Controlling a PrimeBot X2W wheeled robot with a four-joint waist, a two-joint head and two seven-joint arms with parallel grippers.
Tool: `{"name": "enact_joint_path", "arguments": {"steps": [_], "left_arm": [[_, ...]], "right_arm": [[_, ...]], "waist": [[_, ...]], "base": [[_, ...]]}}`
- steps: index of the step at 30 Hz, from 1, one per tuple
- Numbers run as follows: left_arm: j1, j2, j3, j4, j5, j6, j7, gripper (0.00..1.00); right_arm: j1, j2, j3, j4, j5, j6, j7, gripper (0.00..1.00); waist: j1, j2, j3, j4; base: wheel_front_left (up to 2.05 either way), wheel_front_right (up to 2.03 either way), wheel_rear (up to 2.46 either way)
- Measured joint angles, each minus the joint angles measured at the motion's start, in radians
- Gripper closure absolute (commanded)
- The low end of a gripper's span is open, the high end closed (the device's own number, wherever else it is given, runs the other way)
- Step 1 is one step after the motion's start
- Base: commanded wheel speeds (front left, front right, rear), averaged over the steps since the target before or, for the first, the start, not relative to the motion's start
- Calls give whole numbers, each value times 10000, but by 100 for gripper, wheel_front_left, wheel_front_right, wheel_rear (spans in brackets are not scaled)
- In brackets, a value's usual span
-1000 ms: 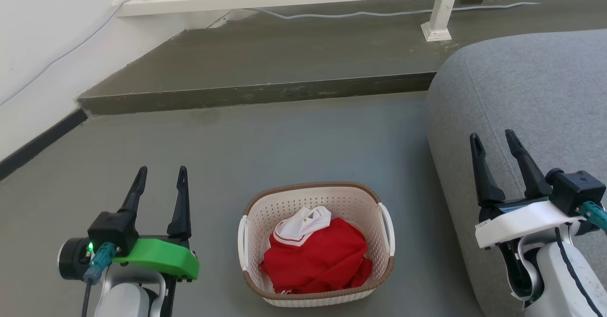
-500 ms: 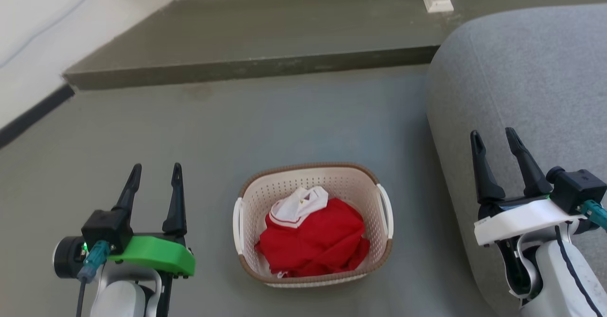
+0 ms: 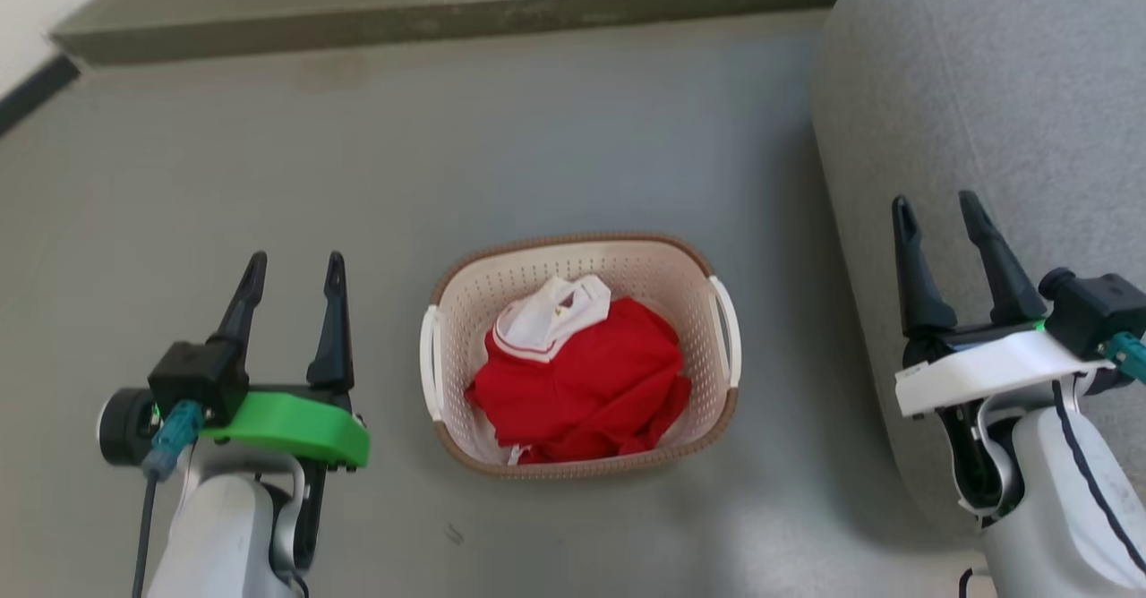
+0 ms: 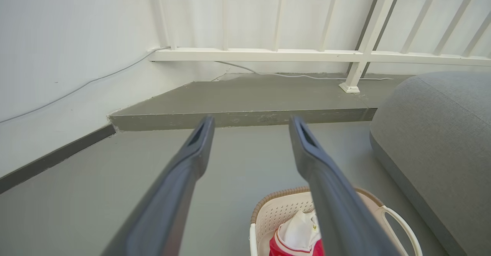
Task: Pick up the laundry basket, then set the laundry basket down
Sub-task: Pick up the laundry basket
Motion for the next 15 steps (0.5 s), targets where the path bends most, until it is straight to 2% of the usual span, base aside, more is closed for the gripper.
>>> {"name": "enact_joint_path", "arguments": {"steps": [15], "left_arm": [[-1453,-44,-215,1041,0,-217,-2,0]], "right_arm": [[-1244,8,-222,1244,12,4,0,0]], "waist": [[1,0,1953,63]], "base": [[0,0,0]]}}
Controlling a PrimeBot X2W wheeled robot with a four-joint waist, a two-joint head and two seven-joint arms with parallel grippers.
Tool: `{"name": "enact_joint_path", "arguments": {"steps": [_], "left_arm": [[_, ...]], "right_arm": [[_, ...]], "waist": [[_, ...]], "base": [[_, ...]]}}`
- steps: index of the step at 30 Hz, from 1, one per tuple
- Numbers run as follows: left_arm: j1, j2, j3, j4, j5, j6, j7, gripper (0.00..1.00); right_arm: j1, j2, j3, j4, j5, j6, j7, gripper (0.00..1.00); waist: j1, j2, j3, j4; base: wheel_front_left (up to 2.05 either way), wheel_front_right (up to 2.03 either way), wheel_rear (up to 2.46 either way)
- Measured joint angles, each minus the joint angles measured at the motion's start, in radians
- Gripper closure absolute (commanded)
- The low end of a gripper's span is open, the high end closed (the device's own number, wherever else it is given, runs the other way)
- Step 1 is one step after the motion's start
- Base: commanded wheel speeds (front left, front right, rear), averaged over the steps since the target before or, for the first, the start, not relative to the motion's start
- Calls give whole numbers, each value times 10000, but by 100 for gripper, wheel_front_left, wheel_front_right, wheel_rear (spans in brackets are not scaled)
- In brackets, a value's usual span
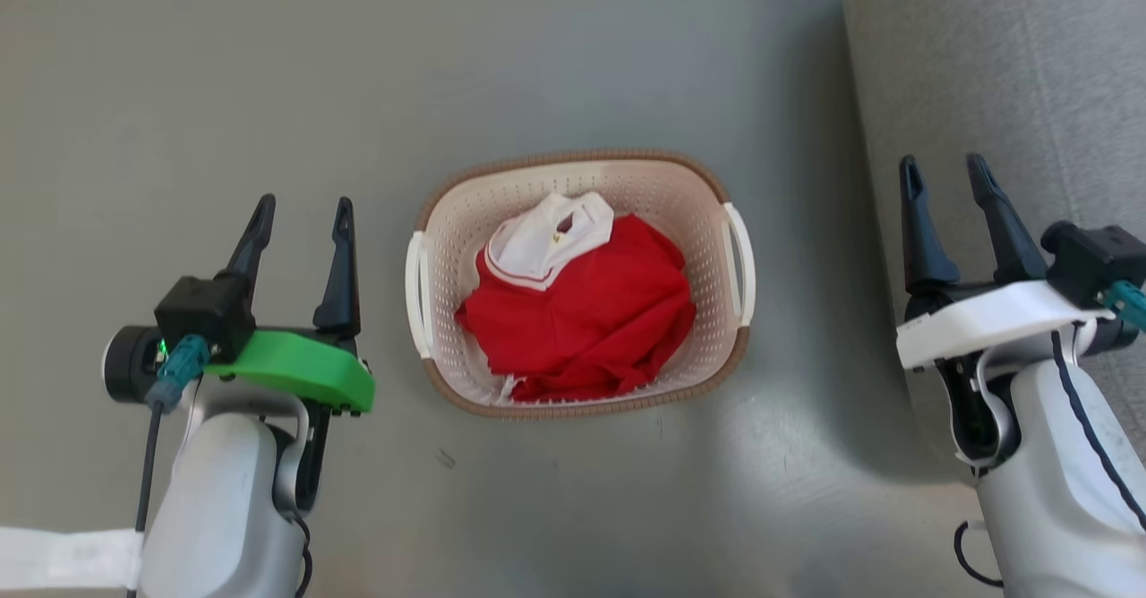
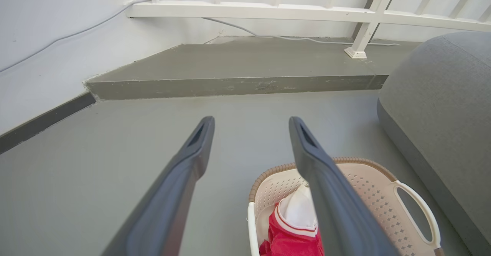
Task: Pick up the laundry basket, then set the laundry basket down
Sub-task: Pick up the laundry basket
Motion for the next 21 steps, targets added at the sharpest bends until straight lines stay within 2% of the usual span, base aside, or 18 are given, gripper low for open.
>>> {"name": "enact_joint_path", "arguments": {"steps": [21], "left_arm": [[-2401,-134,-640,2813,-441,-405,38,0]], "right_arm": [[-2559,46,821,2871,98,88,105,0]], "waist": [[0,0,2611,188]], "base": [[0,0,0]]}}
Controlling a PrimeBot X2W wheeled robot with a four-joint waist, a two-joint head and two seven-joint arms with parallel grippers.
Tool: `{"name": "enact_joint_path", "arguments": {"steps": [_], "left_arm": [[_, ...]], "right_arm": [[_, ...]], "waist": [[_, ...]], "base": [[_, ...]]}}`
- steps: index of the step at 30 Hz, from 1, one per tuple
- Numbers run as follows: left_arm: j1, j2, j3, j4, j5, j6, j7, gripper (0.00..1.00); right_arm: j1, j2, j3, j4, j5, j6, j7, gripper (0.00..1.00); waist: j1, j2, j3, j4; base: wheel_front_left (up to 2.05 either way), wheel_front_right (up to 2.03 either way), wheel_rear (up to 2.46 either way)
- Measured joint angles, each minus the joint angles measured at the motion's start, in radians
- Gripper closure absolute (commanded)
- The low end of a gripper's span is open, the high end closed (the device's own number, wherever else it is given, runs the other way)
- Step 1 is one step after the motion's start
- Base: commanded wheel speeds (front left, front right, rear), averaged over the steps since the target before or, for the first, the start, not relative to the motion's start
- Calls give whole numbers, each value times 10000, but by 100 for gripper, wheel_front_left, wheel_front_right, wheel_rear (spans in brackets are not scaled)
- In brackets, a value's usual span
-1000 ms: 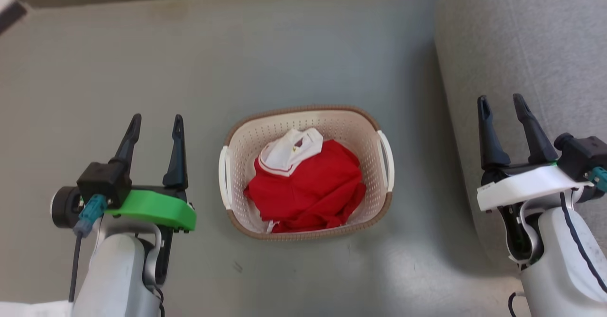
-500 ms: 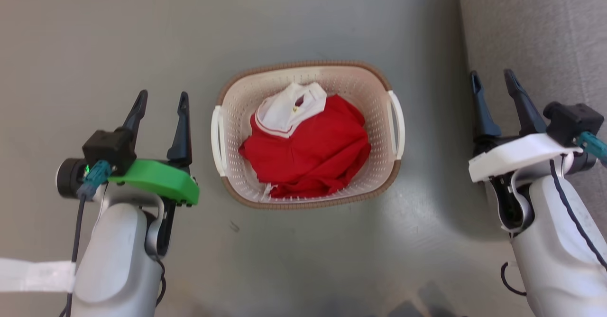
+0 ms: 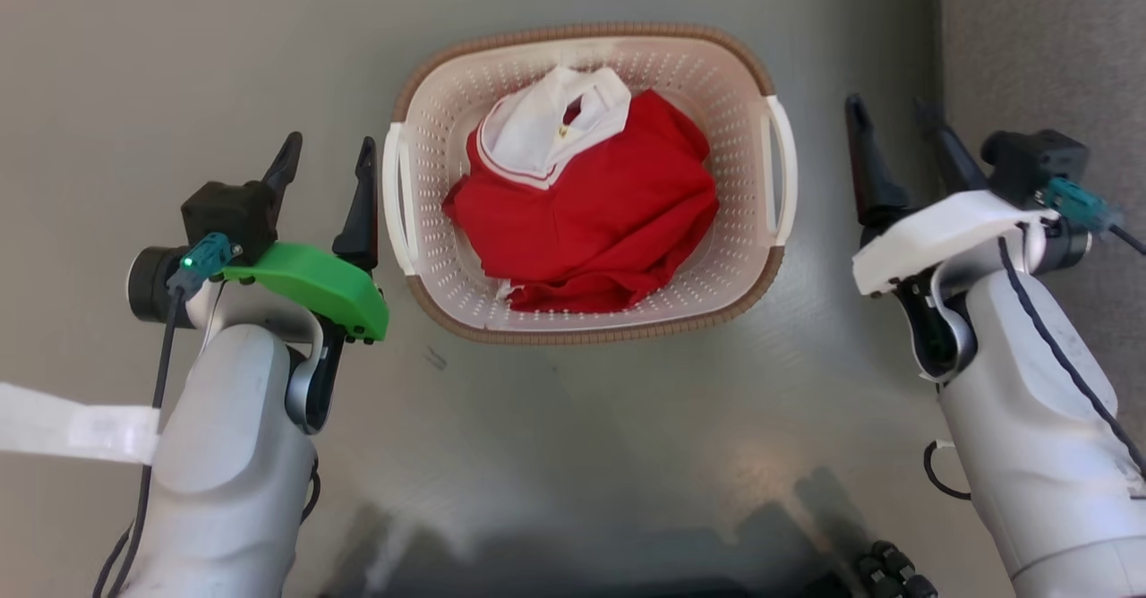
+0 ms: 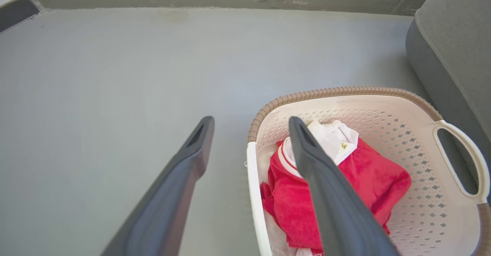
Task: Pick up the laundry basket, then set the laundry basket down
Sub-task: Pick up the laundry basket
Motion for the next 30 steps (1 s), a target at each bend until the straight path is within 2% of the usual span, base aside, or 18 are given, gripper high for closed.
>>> {"name": "enact_joint_path", "arguments": {"steps": [13,30], "left_arm": [[-1311,-69,-828,1714,-541,-140,221,0],[-2670,-88,-1647,3099,-1597,-188,882,0]], "right_arm": [[-1341,128,497,1914,251,2,263,0],[-2679,222,1373,3312,627,4,441,0]], "waist": [[0,0,1097,143],[0,0,2264,96]], "base": [[0,0,0],[0,0,0]]}}
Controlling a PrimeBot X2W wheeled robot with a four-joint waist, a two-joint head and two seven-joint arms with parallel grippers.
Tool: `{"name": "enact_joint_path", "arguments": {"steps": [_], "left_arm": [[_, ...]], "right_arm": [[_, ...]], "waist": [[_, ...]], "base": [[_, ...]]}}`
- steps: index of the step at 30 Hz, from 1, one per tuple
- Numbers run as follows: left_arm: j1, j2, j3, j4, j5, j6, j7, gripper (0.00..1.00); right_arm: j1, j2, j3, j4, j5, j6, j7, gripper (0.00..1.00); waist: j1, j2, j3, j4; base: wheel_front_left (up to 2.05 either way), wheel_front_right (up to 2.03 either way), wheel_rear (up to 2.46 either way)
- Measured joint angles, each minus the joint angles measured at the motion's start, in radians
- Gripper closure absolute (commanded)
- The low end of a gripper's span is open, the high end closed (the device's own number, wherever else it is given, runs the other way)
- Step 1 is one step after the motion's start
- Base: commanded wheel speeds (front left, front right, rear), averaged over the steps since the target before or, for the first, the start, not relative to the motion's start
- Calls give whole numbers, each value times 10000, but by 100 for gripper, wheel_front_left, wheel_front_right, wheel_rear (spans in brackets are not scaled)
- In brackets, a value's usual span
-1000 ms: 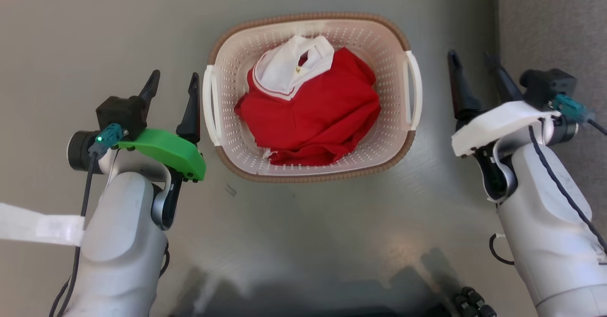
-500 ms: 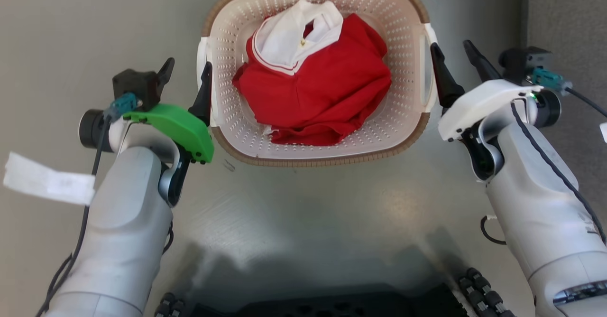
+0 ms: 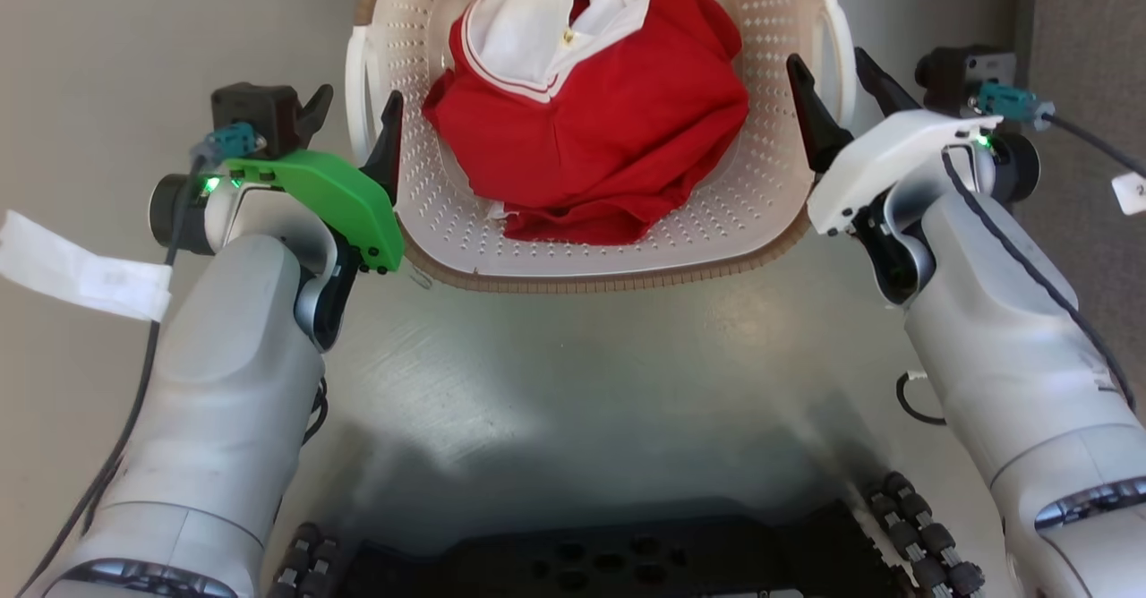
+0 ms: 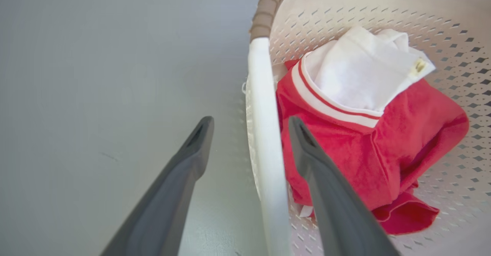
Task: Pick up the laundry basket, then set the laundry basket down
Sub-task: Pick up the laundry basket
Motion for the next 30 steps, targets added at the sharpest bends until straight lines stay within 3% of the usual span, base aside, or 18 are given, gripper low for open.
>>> {"name": "enact_joint_path", "arguments": {"steps": [10,11,12,13,14,15,16,30], "left_arm": [[-334,-6,-646,314,-941,-29,65,0],[-351,-6,-696,330,-980,-29,79,0],[-385,-6,-832,368,-1068,-29,100,0],[-410,-6,-897,384,-1122,-29,98,9],[-444,-6,-938,408,-1156,-29,98,9],[-487,-6,-970,445,-1191,-29,98,60],[-487,-6,-970,445,-1191,-29,98,100],[-599,-38,-1572,995,-1795,23,-182,100]], "right_arm": [[-386,6,428,686,360,0,115,0],[-442,6,489,732,391,0,115,8],[-555,6,646,765,424,0,115,48],[-608,12,702,792,431,0,113,58],[-666,13,744,834,449,0,113,67],[-709,8,794,855,476,0,94,100],[-709,8,794,855,476,0,94,100],[-739,46,1365,1302,1152,-6,-123,100]], "waist": [[0,0,376,-12],[0,0,386,-8],[0,0,402,-1],[0,0,410,3],[0,0,418,6],[0,0,424,9],[0,0,424,9],[0,0,-28,-5]], "base": [[0,0,0],[0,0,0],[0,0,0],[0,0,0],[0,0,0],[0,0,0],[0,0,0],[0,0,0]]}}
